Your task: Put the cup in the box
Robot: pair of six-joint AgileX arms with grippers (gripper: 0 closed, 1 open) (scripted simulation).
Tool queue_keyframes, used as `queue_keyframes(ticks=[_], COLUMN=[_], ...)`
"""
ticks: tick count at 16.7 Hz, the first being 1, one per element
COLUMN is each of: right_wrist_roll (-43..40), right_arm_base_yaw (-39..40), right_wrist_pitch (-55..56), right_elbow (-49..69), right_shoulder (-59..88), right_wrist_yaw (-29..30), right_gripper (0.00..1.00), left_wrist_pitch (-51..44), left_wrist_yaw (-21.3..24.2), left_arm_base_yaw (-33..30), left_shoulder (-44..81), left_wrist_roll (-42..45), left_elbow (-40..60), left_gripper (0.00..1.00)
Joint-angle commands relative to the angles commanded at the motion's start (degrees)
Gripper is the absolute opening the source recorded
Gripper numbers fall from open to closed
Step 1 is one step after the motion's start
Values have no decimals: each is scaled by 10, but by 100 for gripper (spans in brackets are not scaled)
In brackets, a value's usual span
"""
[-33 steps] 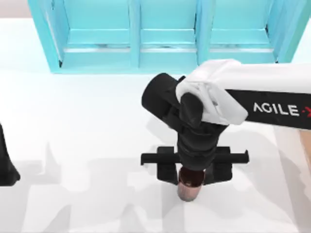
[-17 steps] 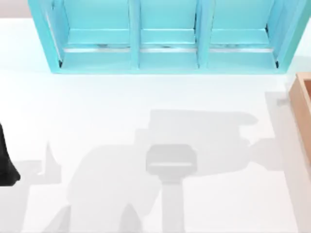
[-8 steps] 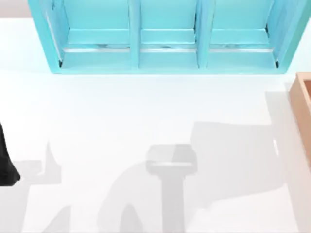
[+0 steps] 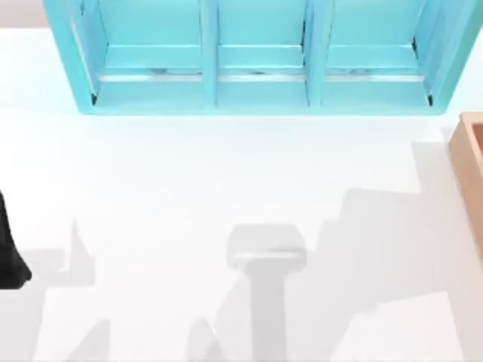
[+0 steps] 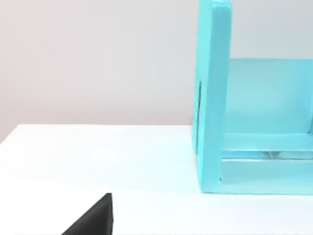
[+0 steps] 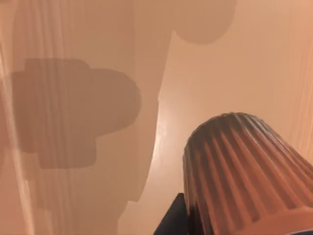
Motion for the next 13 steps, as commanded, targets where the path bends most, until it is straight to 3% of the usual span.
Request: queue_keyframes(ticks=[7, 13], right_wrist_roll=[-1, -1], right_arm_base_yaw=[-1, -1], right_wrist_pitch=[42, 42], right_elbow=[-42, -42], right_shoulder=[0, 0], right_wrist_yaw=[0, 0], right_gripper=[0, 45], left_wrist_pitch=[0, 0], left_wrist_yaw=[0, 0], left_arm_base_yaw=[0, 0], left_shoulder=[0, 0], left_wrist_roll=[0, 0], left_elbow=[0, 0], left_gripper=[100, 100])
